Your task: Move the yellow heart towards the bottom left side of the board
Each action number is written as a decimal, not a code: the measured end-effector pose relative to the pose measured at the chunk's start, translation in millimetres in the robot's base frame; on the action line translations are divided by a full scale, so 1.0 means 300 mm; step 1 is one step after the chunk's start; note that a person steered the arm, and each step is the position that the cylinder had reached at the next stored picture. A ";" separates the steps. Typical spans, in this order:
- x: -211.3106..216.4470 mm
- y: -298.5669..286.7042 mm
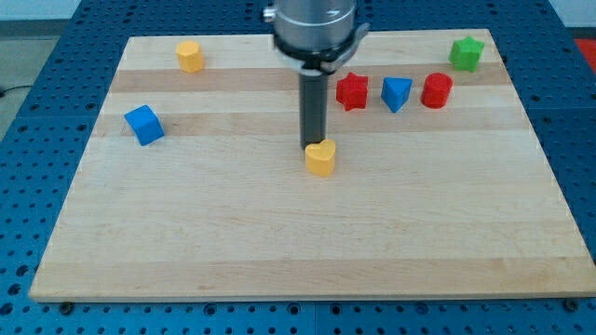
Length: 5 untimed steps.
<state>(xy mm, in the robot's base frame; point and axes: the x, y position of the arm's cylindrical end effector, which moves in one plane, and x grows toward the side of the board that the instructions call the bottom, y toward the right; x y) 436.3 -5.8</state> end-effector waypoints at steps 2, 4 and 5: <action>-0.018 0.242; 0.099 0.183; 0.080 0.120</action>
<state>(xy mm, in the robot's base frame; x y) 460.2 30.3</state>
